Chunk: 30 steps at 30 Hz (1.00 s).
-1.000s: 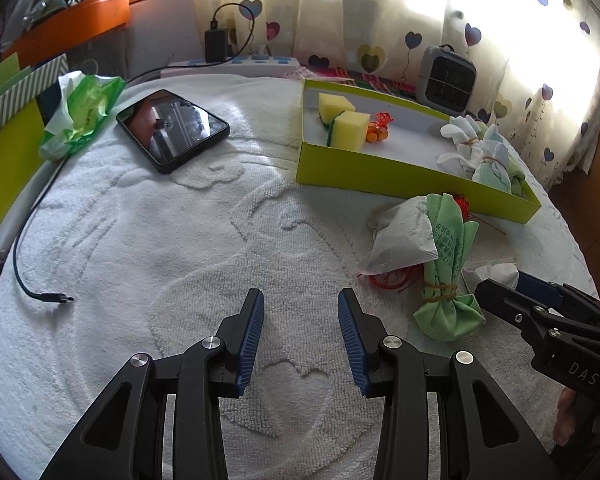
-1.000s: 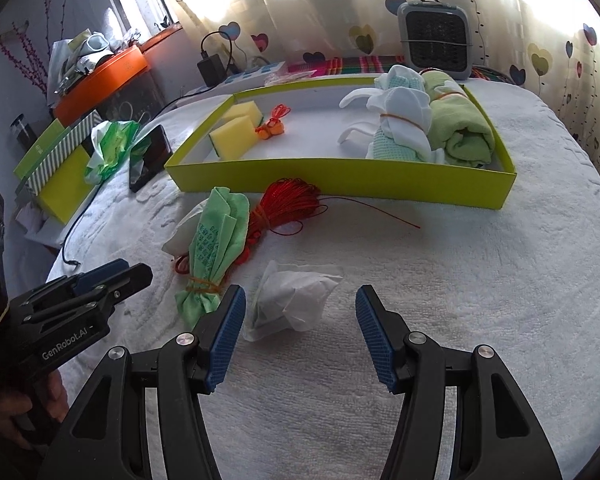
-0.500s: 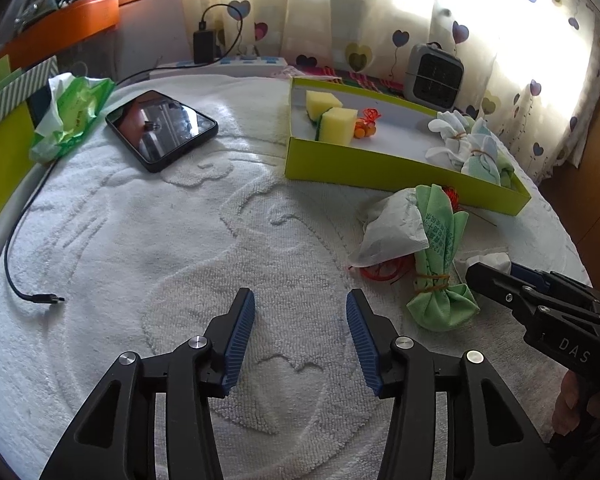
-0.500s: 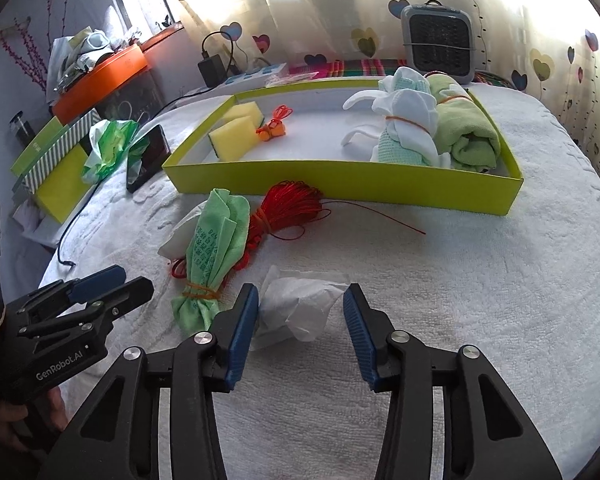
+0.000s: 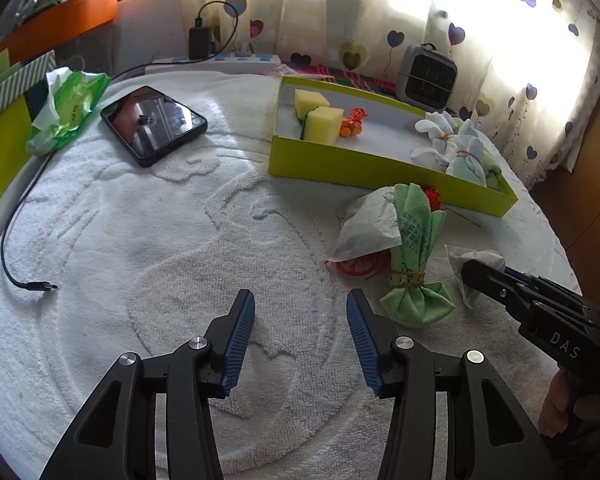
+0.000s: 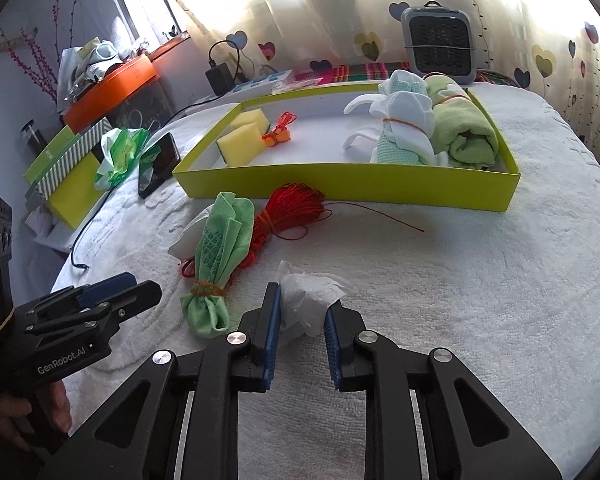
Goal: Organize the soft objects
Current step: 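Close the left tool on the green rubber-banded cloth bundle while the right tool holds the tissue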
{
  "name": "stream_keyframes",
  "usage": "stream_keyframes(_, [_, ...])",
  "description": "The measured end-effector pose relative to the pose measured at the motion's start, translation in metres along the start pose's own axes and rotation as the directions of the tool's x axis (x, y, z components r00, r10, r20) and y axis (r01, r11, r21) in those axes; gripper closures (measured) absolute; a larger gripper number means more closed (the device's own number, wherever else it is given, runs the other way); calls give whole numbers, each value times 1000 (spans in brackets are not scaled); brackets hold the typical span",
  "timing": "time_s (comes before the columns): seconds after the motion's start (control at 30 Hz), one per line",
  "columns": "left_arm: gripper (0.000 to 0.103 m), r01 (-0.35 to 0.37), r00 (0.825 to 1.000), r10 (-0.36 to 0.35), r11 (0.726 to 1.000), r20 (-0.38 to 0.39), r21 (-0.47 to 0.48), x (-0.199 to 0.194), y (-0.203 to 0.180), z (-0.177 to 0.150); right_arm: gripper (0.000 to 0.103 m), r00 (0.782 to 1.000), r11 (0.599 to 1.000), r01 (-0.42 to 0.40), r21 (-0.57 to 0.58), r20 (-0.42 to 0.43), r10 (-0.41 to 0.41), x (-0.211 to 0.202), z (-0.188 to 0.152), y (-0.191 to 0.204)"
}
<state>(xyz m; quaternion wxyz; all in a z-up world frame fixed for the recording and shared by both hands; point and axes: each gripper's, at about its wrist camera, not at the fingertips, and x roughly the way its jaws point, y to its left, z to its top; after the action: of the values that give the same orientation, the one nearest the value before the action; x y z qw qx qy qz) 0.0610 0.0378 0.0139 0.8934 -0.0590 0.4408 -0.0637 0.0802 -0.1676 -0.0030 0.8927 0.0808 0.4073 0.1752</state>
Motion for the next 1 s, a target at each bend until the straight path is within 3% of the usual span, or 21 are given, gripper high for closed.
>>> stream_keyframes(0.27, [56,46,999,-47,998,20,34,-10,-23,2,82,1000,1000,-14,27,24,13,-12,-2,-8])
stream_keyframes(0.53, [56,104,994,-104,993,-19,51,3,-46,4,82,999,1000,-21,20,31,20,-18,-4,-13])
stream_keyframes(1.0, [56,51,998,-48,997,-47,66,24,-59,13,82,999,998,-35,49,30,33,-17,-6,-25])
